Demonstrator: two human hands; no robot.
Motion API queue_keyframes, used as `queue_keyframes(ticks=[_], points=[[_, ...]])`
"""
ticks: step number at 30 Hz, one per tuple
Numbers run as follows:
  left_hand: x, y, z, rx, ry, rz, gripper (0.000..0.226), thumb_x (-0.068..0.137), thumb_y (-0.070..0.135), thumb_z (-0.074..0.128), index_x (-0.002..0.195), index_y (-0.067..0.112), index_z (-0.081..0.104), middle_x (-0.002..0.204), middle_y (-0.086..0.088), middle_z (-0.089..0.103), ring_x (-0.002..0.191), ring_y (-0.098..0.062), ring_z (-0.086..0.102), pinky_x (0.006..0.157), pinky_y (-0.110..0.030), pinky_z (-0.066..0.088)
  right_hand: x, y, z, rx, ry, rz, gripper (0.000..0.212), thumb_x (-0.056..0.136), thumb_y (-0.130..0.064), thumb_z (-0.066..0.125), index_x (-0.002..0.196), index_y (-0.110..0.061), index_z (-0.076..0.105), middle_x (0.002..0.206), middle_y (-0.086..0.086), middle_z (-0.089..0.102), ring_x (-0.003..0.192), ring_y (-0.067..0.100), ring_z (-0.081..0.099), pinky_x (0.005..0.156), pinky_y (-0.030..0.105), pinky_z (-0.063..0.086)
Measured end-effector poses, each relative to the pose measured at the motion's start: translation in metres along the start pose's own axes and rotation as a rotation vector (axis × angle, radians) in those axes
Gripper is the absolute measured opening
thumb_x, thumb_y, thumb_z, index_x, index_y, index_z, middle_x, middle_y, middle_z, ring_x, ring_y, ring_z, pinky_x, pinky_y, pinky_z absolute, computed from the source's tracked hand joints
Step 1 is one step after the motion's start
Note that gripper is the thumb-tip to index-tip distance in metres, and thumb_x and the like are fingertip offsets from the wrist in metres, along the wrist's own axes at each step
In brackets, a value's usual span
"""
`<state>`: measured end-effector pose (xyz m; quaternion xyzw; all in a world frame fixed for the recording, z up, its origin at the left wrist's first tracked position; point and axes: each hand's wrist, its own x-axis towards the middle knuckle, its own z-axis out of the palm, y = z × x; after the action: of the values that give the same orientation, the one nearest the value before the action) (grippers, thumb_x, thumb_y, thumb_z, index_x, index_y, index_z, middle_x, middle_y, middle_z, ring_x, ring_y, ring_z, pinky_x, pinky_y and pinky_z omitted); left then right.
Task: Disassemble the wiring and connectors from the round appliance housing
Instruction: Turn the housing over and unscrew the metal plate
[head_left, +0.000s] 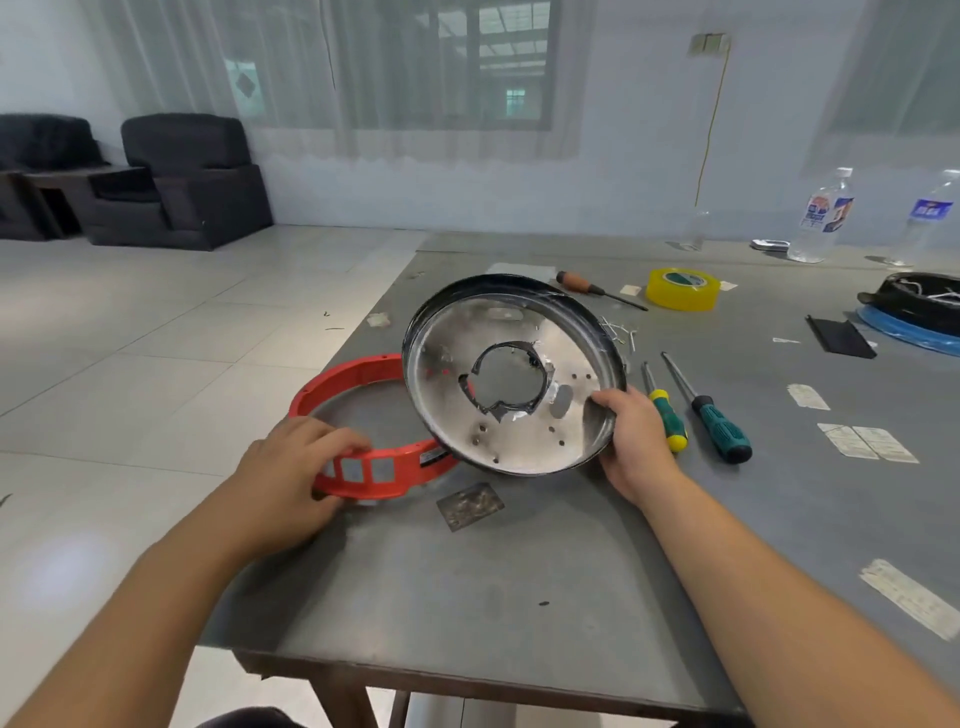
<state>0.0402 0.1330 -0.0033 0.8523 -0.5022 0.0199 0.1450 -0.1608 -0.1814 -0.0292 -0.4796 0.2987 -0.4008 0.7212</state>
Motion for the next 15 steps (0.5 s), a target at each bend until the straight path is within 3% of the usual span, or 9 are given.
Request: queue_keyframes(ticks=[4, 6, 8, 9, 11, 13, 15], points=[[-0.002, 0.006, -0.006, -0.146, -0.137, -0.104, 0.038, 0.091, 0.033, 0.067, 0.122, 0.05, 0.053, 0.135, 0.025, 0.046, 0.154, -0.01, 0.026, 0.123, -0.05, 0.026, -0.003, 0.001, 0.002, -0.136, 0.004, -0.079, 0.024, 0.09, -0.002, 0.052, 0.102, -0.012, 0.07, 0.098, 0.014, 0.076, 0.093, 0.032, 0.07, 0.086, 0.046, 0.057], [0.001, 0.019, -0.01, -0.362, -0.01, -0.069, 0.038, 0.09, 0.03, 0.067, 0.122, 0.049, 0.059, 0.137, 0.03, 0.053, 0.148, 0.004, 0.034, 0.118, -0.046, 0.036, -0.006, -0.002, 0.001, -0.219, 0.028, -0.146, 0.023, 0.089, -0.006, 0.055, 0.099, -0.019, 0.071, 0.093, 0.005, 0.077, 0.092, 0.027, 0.07, 0.082, 0.04, 0.058], [0.01, 0.036, -0.012, -0.552, 0.178, -0.055, 0.038, 0.096, 0.015, 0.071, 0.117, 0.047, 0.065, 0.13, 0.031, 0.06, 0.126, 0.014, 0.049, 0.103, -0.03, 0.045, -0.01, -0.01, 0.0, -0.309, 0.038, -0.233, 0.02, 0.088, -0.015, 0.056, 0.096, -0.028, 0.07, 0.084, -0.012, 0.076, 0.082, 0.008, 0.07, 0.067, 0.021, 0.055], [0.015, 0.045, -0.012, -0.619, 0.249, -0.083, 0.037, 0.097, 0.012, 0.07, 0.114, 0.044, 0.068, 0.125, 0.028, 0.064, 0.119, 0.01, 0.055, 0.097, -0.024, 0.045, -0.011, -0.014, 0.0, -0.338, 0.036, -0.283, 0.02, 0.087, -0.02, 0.055, 0.096, -0.032, 0.069, 0.084, -0.017, 0.075, 0.078, 0.002, 0.069, 0.062, 0.014, 0.052], [0.027, 0.062, -0.016, -0.849, 0.301, -0.158, 0.028, 0.101, 0.01, 0.066, 0.113, 0.035, 0.073, 0.117, 0.014, 0.075, 0.107, -0.004, 0.065, 0.086, -0.02, 0.046, -0.014, -0.026, 0.0, -0.401, 0.035, -0.388, 0.02, 0.086, -0.031, 0.053, 0.099, -0.039, 0.066, 0.091, -0.021, 0.073, 0.084, -0.002, 0.067, 0.068, 0.016, 0.051], [0.036, 0.077, -0.022, -1.299, 0.224, -0.228, 0.021, 0.104, 0.012, 0.061, 0.119, 0.018, 0.073, 0.122, -0.007, 0.077, 0.102, -0.018, 0.072, 0.083, -0.028, 0.054, -0.015, -0.039, -0.003, -0.503, 0.039, -0.49, 0.016, 0.092, -0.036, 0.05, 0.102, -0.042, 0.061, 0.095, -0.022, 0.07, 0.091, 0.0, 0.064, 0.078, 0.025, 0.05], [0.04, 0.087, -0.031, -1.701, 0.091, -0.278, 0.034, 0.103, 0.027, 0.061, 0.13, 0.009, 0.067, 0.129, -0.016, 0.074, 0.11, -0.027, 0.075, 0.085, -0.037, 0.064, -0.016, -0.049, -0.013, -0.617, 0.012, -0.613, 0.009, 0.1, -0.037, 0.047, 0.106, -0.039, 0.054, 0.096, -0.025, 0.067, 0.09, 0.003, 0.062, 0.079, 0.023, 0.048]])
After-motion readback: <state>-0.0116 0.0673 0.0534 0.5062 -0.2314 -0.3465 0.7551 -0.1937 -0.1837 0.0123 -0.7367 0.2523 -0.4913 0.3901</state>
